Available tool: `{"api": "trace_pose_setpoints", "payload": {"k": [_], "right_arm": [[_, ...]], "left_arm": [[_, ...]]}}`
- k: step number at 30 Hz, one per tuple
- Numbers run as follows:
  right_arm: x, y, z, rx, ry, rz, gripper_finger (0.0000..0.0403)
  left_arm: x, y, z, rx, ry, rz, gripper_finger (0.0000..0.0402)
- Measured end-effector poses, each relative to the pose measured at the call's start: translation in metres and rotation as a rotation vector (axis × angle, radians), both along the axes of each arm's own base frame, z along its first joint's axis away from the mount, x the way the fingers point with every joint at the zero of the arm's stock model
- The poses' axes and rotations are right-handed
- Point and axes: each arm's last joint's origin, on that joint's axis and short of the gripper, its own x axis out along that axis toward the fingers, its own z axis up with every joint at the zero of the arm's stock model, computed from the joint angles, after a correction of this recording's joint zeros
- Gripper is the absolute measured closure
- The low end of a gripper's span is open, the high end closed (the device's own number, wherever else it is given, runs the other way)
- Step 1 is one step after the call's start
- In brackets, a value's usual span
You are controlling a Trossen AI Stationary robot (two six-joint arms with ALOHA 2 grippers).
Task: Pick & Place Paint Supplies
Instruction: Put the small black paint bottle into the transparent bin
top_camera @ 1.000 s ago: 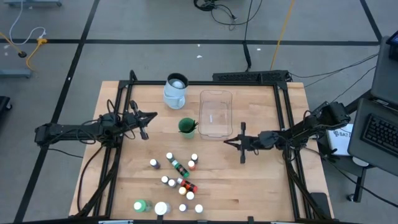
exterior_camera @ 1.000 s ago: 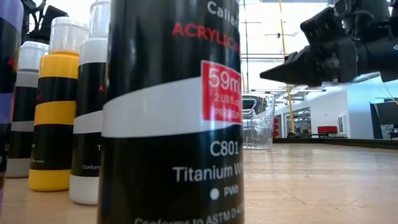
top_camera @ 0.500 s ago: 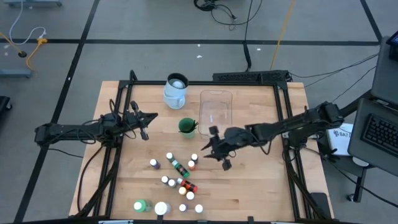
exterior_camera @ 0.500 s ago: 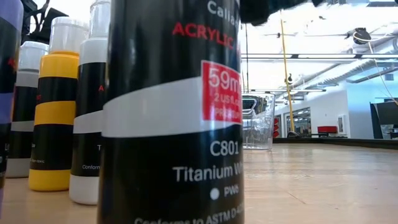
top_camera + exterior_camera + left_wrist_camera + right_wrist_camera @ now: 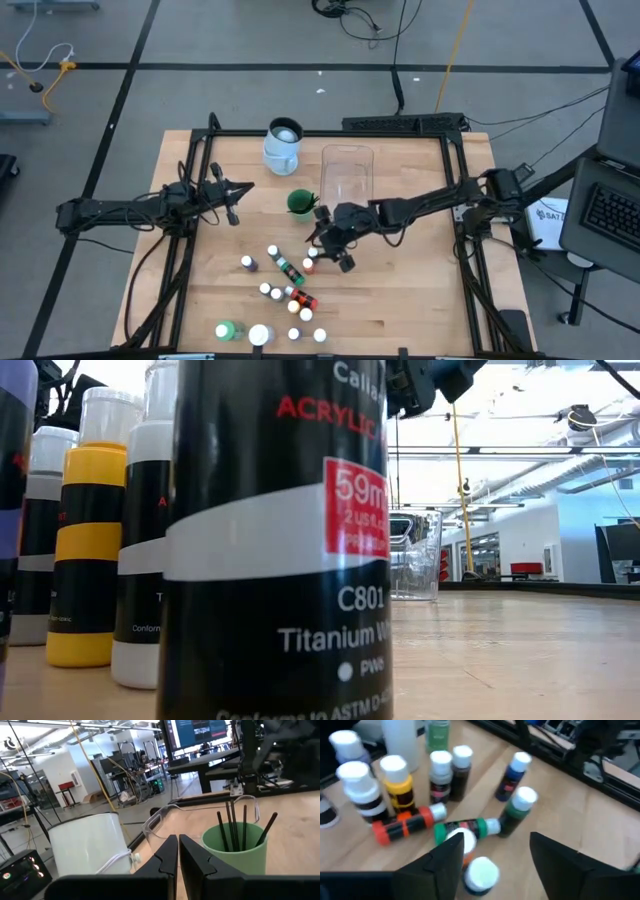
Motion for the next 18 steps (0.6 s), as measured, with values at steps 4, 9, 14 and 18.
{"api": "trace_pose_setpoints", "payload": {"k": [4, 9, 14, 18], "right_arm": [[-0.002, 0.005, 0.002, 0.017, 0.002, 0.028, 0.0154], [-0.005, 0.006, -0.016, 0.038, 0.028, 0.049, 0.0141], [-0.004, 0.003, -0.025, 0.061, 0.0, 0.029, 0.0143], [-0.006, 0.0, -0.031, 0.03, -0.027, -0.038, 0.0144]], "left_arm": [[0.0, 0.0, 0.0, -0.007, -0.004, 0.0, 0.038], [0.0, 0.0, 0.0, -0.026, -0.01, -0.001, 0.038], [0.0, 0.0, 0.0, -0.027, -0.01, -0.002, 0.038], [0.0, 0.0, 0.0, -0.027, -0.008, -0.003, 0.038]]}}
